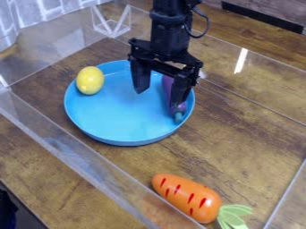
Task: Remove the purple eggplant from the blue tray and put it on the table
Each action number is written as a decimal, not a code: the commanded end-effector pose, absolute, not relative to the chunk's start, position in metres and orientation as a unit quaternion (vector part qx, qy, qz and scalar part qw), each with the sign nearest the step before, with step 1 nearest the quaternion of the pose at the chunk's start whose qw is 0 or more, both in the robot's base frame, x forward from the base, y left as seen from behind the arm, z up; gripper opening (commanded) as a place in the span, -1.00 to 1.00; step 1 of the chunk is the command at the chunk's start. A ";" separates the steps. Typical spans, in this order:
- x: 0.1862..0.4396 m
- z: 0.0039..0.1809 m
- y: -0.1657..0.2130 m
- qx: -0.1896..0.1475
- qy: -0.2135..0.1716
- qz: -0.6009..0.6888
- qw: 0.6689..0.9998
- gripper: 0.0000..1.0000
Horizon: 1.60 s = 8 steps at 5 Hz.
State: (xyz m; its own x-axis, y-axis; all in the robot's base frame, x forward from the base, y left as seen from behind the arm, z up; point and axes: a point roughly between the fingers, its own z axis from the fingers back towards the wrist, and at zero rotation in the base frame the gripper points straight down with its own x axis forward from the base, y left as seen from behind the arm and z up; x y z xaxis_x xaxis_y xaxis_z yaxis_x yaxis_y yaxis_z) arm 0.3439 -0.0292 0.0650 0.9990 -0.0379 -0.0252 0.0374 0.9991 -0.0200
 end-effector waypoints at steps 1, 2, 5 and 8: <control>0.357 0.081 -0.033 -0.014 -0.022 -0.024 0.999 1.00; 0.359 0.082 -0.033 -0.016 -0.024 -0.023 0.999 1.00; 0.362 0.085 -0.031 -0.024 -0.024 -0.021 0.999 1.00; 0.369 0.081 -0.026 -0.032 -0.020 -0.016 0.999 1.00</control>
